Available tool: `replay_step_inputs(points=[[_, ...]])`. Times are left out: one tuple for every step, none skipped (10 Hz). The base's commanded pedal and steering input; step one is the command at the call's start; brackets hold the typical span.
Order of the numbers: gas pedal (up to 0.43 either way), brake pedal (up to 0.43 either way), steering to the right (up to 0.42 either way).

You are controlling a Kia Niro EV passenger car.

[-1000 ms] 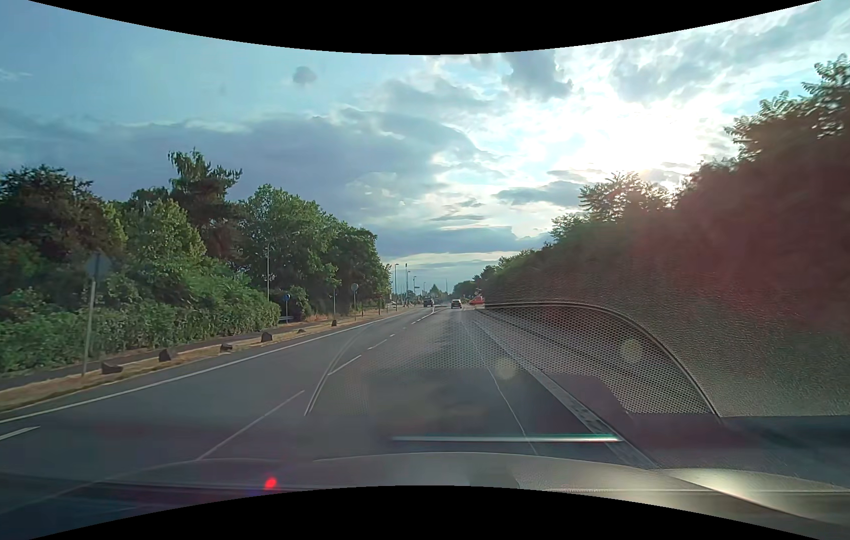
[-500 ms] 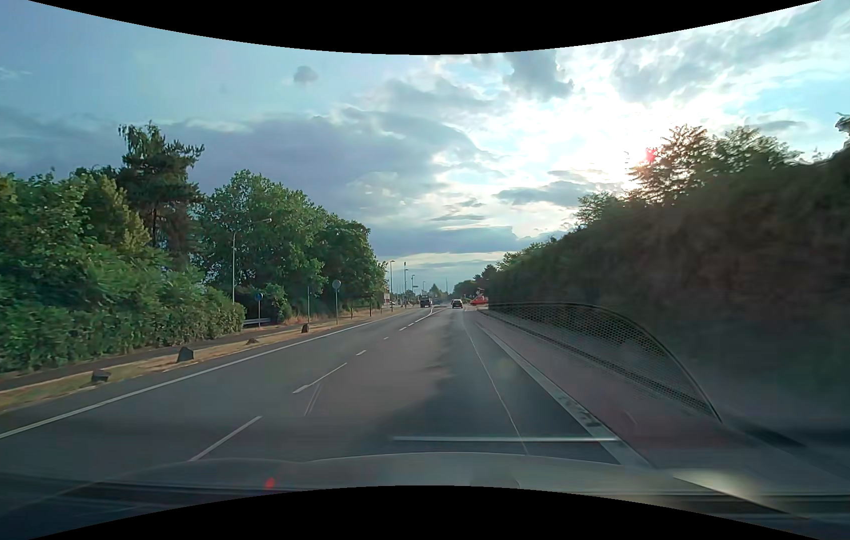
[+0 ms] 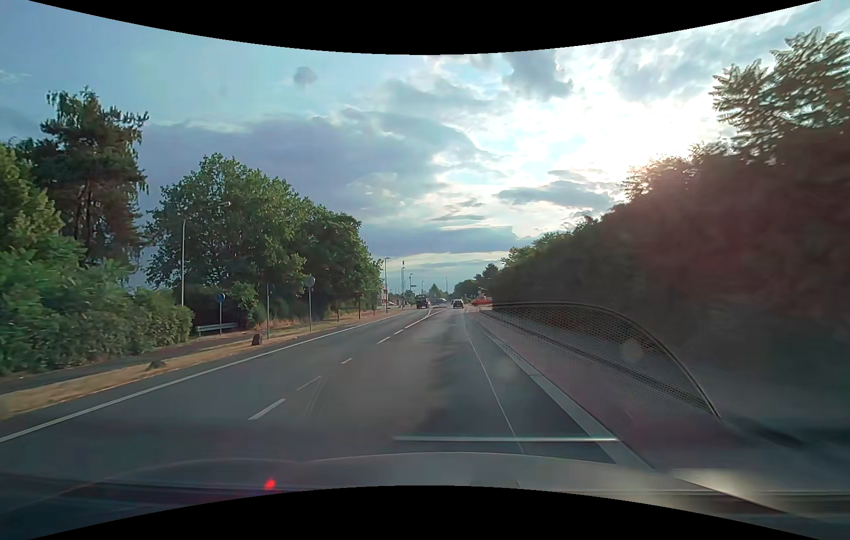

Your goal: Follow the waypoints while adhering to traffic rules and regulations

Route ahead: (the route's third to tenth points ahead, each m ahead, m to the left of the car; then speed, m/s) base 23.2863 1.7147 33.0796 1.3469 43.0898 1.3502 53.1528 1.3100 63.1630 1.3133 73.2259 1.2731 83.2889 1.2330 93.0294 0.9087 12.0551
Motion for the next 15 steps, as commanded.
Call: replay_step_inputs(points=[[0.087,0.0,-0.003],[0.087,0.0,-0.004],[0.087,0.0,-0.004],[0.087,0.0,-0.004],[0.087,0.0,-0.004],[0.087,0.0,-0.004],[0.087,0.0,-0.003],[0.087,0.0,-0.004],[0.087,0.0,-0.004],[0.087,0.0,-0.004],[0.087,0.0,-0.004],[0.087,0.0,-0.004],[0.087,0.0,-0.004],[0.087,0.0,-0.004],[0.087,0.0,-0.004]])
